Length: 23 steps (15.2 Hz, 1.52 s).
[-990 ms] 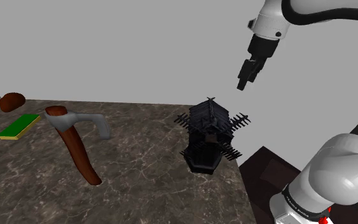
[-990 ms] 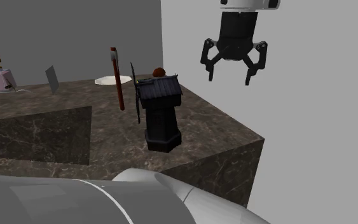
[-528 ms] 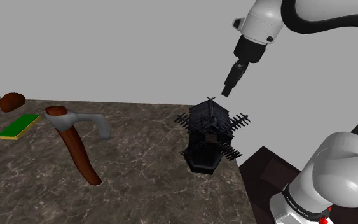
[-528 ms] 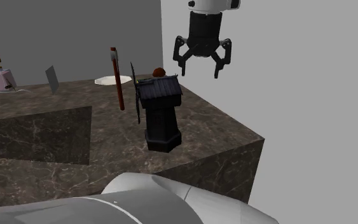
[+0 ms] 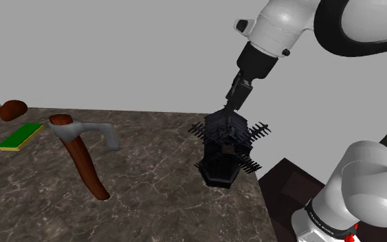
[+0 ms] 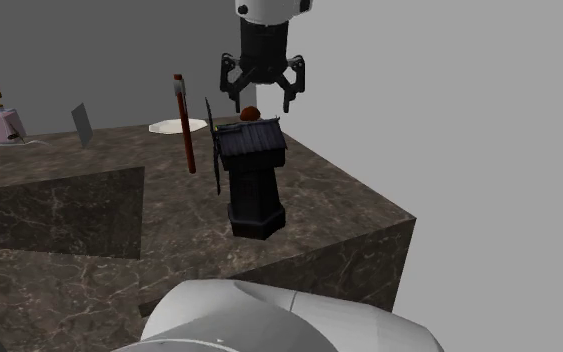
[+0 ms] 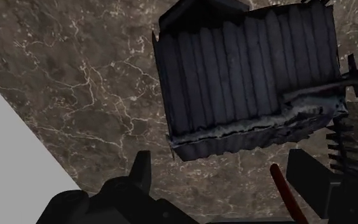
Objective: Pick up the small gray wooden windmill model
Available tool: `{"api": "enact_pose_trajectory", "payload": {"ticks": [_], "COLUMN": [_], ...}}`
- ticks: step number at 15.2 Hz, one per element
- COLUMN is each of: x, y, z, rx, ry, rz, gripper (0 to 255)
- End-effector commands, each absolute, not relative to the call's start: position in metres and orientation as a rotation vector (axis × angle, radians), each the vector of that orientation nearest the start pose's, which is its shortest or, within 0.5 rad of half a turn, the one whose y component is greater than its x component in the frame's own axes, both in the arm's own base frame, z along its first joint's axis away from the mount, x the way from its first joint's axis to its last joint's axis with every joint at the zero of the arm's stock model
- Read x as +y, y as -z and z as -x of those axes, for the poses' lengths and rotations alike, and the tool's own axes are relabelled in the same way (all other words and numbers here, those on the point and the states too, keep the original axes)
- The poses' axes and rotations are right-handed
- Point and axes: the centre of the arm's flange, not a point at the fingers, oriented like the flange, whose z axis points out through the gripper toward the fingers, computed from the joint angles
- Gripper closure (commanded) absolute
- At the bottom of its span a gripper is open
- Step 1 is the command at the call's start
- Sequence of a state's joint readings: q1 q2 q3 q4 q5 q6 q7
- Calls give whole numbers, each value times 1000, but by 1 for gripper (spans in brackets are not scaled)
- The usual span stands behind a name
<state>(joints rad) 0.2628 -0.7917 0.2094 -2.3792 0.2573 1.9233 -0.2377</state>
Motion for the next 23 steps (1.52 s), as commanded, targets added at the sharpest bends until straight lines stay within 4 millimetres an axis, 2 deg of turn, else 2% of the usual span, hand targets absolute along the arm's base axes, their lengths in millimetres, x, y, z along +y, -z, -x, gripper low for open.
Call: {"api": "enact_pose_trajectory", "payload": {"ticks": [1, 7, 14, 17, 18, 23], "x": [210, 266, 266, 266, 266, 266], "y": [-614, -617, -580, -577, -577, -577], "z": [-273, -235, -235, -235, -235, -235], "rx": [-994, -1223, -1223, -1223, -1223, -1223], "ry": [519, 646, 646, 646, 646, 646], "rz": [2777, 2617, 2617, 2617, 2617, 2617], "gripper": [0, 0, 0, 0, 255, 255]}}
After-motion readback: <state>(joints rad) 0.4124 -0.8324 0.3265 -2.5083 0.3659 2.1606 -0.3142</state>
